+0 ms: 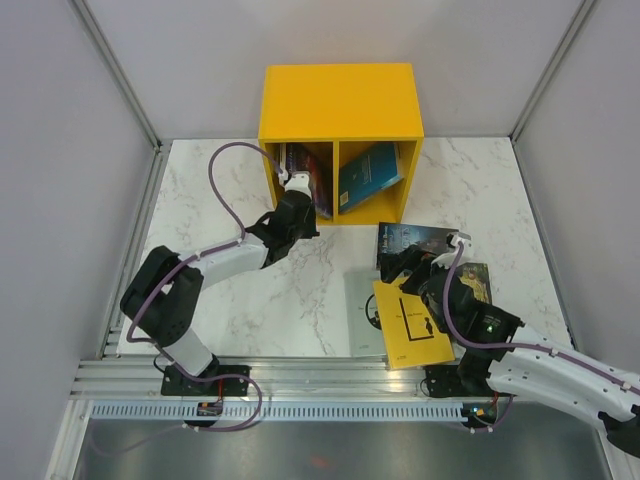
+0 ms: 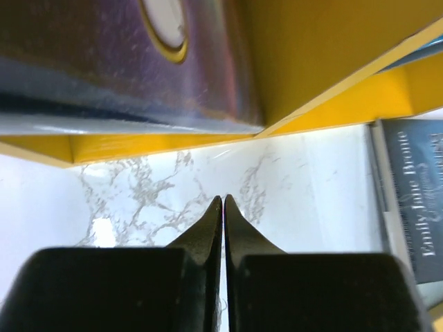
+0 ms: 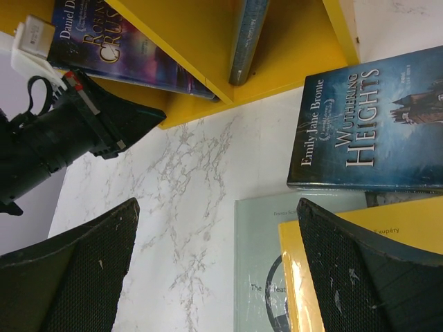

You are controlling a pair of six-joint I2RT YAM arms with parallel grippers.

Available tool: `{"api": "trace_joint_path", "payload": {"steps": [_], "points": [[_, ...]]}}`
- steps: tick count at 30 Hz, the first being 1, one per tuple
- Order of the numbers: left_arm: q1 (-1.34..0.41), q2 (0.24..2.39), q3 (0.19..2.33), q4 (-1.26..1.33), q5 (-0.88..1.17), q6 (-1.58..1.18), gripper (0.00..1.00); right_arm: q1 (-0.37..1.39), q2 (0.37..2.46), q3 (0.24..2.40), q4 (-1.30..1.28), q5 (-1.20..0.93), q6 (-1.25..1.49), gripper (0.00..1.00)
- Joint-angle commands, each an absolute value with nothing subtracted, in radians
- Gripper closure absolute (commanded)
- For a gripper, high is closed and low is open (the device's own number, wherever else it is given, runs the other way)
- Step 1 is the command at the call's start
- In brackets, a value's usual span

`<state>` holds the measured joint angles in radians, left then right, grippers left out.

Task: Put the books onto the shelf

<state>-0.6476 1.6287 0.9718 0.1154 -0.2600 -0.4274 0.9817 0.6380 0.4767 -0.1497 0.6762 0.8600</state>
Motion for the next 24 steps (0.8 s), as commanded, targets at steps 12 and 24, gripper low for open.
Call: {"api": "trace_joint_path", "payload": {"steps": [12,24], "points": [[-0.649,1.795,1.15,0.086,-0.431,-0.342,0.98,0.979,0.647,0.469,-0.133,0.701,0.854,0.02],[-0.634,1.96,1.295,0.055,-0.48,-0.322,0.98,0.969,0.661,0.486,-0.133,0.726,0.807,0.02]]}}
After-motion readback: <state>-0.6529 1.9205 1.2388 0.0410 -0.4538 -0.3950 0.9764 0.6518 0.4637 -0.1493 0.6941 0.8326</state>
